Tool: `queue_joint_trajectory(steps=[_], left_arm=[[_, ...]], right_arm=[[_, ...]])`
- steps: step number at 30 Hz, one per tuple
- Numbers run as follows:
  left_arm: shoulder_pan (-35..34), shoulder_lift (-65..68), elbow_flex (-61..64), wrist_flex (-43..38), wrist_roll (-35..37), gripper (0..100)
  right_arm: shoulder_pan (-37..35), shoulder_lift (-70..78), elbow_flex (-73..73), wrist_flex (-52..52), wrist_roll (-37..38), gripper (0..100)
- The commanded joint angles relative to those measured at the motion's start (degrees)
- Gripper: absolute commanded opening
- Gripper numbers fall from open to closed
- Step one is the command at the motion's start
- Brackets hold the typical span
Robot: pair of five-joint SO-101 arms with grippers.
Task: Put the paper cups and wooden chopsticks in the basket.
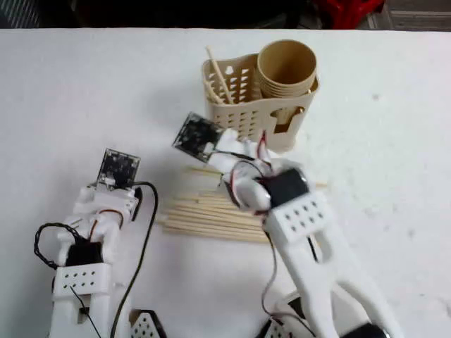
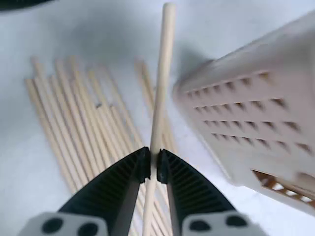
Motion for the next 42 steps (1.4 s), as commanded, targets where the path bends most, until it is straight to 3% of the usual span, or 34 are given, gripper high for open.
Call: queue_joint_trajectory(steps=[1,10,23,31,33,37,42], left_arm=[[0.7,-0.8,-0.2,-1.5,-0.4,23],[0.7,-0.8,-0.2,-1.5,-0.4,23],[0.7,-0.8,-0.1,-1.5,-0.4,23],[0.7,-0.8,-0.1,-1.5,-0.5,23],[0.7,-0.8,-0.1,-1.5,-0.5,23],[0.7,-0.8,-0.1,-1.5,-0.5,23],[0.7,-0.8,-0.1,-1.5,-0.5,23]], right_arm=[[1.1,-12.7,-1.1,-0.8,-6.1,1.6],[1.4,-23.1,-4.3,-16.9,-18.9,1.6],[4.9,-4.5,-15.8,-48.7,-24.3,1.6],[9.4,7.8,-18.4,-47.1,-24.7,2.2],[9.5,8.4,-18.4,-43.9,-27.9,2.8],[10.6,8.3,-18.4,-40.2,-34.8,14.6],[13.6,7.7,-18.4,-32.1,-35.6,22.8]])
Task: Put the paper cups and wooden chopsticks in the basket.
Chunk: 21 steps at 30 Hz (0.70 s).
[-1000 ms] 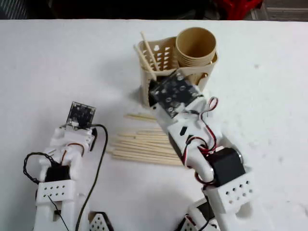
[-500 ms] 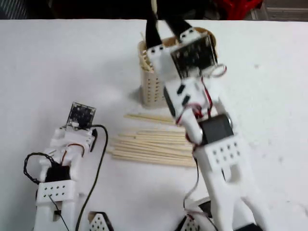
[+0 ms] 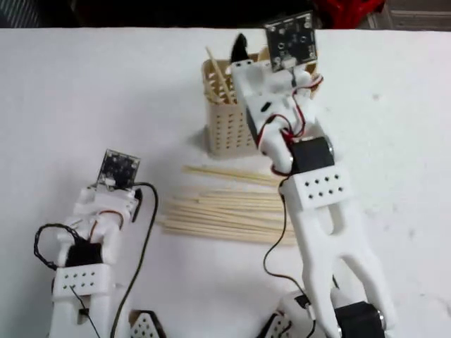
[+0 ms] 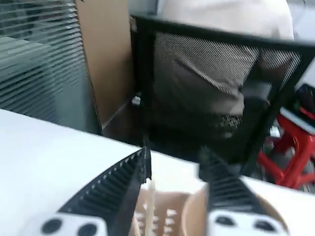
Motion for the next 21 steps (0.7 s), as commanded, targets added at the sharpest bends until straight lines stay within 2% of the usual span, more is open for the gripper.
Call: queue_joint_trajectory(steps=[1,5,7,13,15,18,21], left_arm=[[0.7,-0.8,-0.5,-1.5,-0.5,23],[0.7,-0.8,-0.5,-1.5,-0.5,23],[0.7,-0.8,-0.5,-1.5,-0.5,23],[0.7,-0.8,-0.5,-1.5,-0.5,23],[0.7,-0.8,-0.5,-1.5,-0.5,23],[0.7,-0.8,-0.5,-1.5,-0.5,23],[0.7,-0.8,-0.5,-1.5,-0.5,23]], right_arm=[[3.2,-1.5,-2.9,9.0,-1.1,22.2],[6.5,-5.6,-3.1,23.3,0.2,21.1],[6.4,-8.0,-3.2,29.6,5.5,20.9],[-4.0,-13.1,-2.9,49.8,24.4,21.1],[-8.2,-13.0,-2.2,55.3,28.5,21.0],[-13.2,-11.6,2.3,57.3,33.1,21.1],[-16.7,-9.0,10.3,52.9,37.7,21.1]])
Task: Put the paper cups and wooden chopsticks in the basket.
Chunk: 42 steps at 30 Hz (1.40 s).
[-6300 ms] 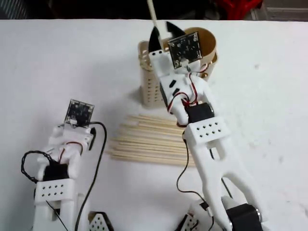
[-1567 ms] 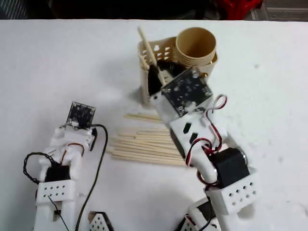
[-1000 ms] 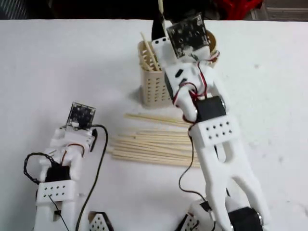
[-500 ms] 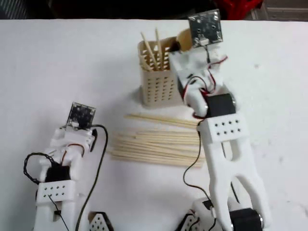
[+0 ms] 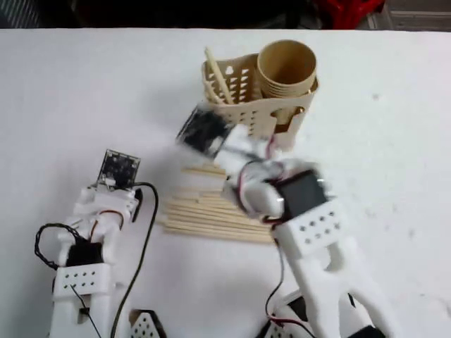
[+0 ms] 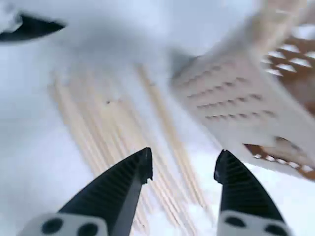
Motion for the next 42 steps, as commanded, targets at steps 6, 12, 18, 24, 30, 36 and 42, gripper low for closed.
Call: queue_joint_trajectory(steps=[6,12,18,24,30,36,42], left_arm=[[0.7,-0.8,-0.5,-1.5,-0.5,23],[0.7,-0.8,-0.5,-1.5,-0.5,23],[0.7,-0.8,-0.5,-1.5,-0.5,23],[0.7,-0.8,-0.5,-1.5,-0.5,23],[0.7,-0.8,-0.5,-1.5,-0.5,23],[0.7,-0.8,-0.5,-1.5,-0.5,23],[0.7,-0.8,-0.5,-1.5,-0.5,23]], right_arm=[[-7.6,12.7,20.4,-18.2,13.3,20.8],[-7.5,24.8,21.7,-25.6,16.2,20.8],[-7.5,32.6,21.5,-31.3,16.2,15.6],[-7.4,32.3,21.5,-31.4,16.2,9.4],[-4.4,28.6,21.5,-31.3,14.2,5.6],[-0.7,27.6,21.6,-31.5,14.2,9.4],[-1.0,27.6,21.6,-31.6,14.2,9.5]])
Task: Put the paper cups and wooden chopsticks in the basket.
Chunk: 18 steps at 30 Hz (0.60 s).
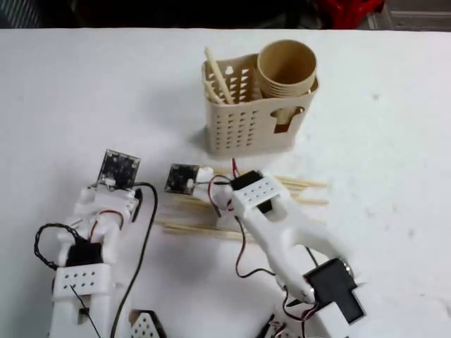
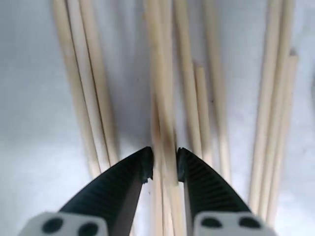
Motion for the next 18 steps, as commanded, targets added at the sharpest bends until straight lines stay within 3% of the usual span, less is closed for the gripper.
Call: queue_joint_trajectory(steps=[1,6,10,18], left_arm=[[0.7,-0.8,-0.5,-1.5,-0.5,23],[0.7,-0.8,-0.5,-1.5,-0.5,23],[0.7,-0.8,-0.5,-1.5,-0.5,23],[0.7,-0.8,-0.5,-1.5,-0.5,23]], right_arm=[[0.4,-2.3,-0.3,-0.7,-0.6,9.9],[0.7,-2.3,-0.3,-0.6,-0.6,15.0],[0.7,-2.8,-0.3,-0.8,-1.0,1.6],[0.8,-3.2,-0.4,-0.7,-1.1,1.6]])
